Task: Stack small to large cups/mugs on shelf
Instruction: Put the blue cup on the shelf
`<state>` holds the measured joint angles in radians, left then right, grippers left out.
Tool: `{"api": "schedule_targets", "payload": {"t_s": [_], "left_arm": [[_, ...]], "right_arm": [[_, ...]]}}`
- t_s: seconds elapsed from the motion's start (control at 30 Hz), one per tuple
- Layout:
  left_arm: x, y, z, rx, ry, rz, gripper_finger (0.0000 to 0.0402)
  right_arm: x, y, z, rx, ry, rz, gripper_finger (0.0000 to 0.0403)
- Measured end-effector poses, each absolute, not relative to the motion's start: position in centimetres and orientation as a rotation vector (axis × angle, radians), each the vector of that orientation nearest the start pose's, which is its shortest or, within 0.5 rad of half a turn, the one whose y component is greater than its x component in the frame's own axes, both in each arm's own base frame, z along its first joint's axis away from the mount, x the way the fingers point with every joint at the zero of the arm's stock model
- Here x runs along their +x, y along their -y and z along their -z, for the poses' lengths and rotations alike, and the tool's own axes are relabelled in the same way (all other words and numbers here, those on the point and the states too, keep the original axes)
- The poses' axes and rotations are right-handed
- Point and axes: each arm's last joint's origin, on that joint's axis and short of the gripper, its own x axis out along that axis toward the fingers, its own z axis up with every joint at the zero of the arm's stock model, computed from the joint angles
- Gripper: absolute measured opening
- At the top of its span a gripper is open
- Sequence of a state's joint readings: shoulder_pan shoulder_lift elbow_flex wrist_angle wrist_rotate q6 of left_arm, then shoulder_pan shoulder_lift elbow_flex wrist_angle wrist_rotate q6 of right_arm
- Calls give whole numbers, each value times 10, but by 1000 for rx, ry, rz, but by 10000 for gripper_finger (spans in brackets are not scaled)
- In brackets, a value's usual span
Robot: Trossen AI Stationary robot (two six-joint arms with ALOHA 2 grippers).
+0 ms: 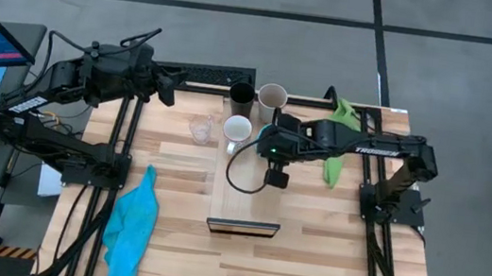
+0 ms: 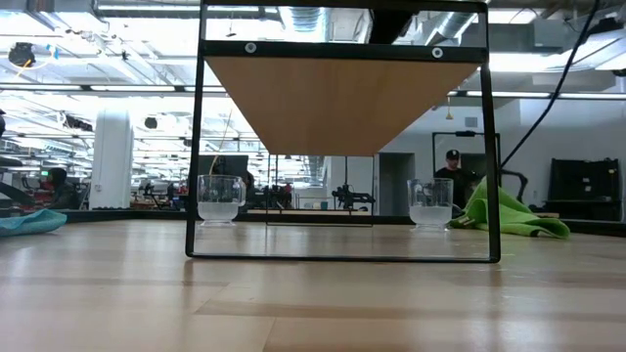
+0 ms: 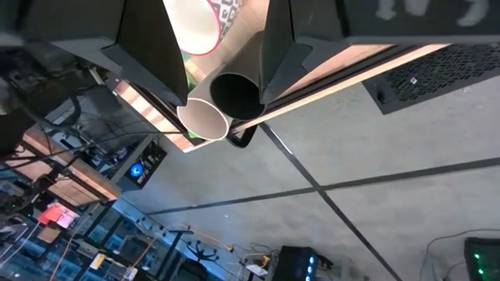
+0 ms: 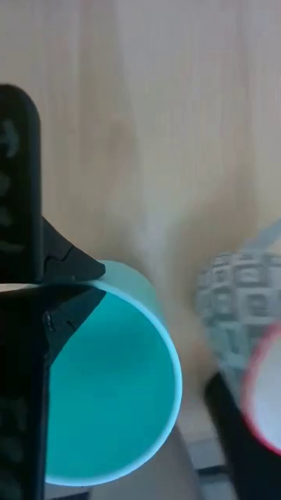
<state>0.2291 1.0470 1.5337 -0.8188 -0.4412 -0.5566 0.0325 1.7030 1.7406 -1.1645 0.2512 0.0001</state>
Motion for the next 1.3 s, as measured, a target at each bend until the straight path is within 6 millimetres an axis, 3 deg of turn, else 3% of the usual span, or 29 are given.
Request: {"api": "schedule_targets", "payload": {"t_s": [0.2, 0.67, 0.93, 1.3], "left_arm": [[158, -50, -469, -482, -146, -737, 151], [158, -50, -469, -481, -146, -738, 151], [158, -50, -469, -481, -146, -738, 151], [158, -50, -469, -480, -146, -739, 151]], "right_arm": [[345, -1, -338, -160, -1162, 191, 11], [347, -3, -338, -150, -1152, 162, 15], [347, -3, -335, -135, -1165, 145, 58], [347, -3, -335, -138, -1164, 149, 78]]}}
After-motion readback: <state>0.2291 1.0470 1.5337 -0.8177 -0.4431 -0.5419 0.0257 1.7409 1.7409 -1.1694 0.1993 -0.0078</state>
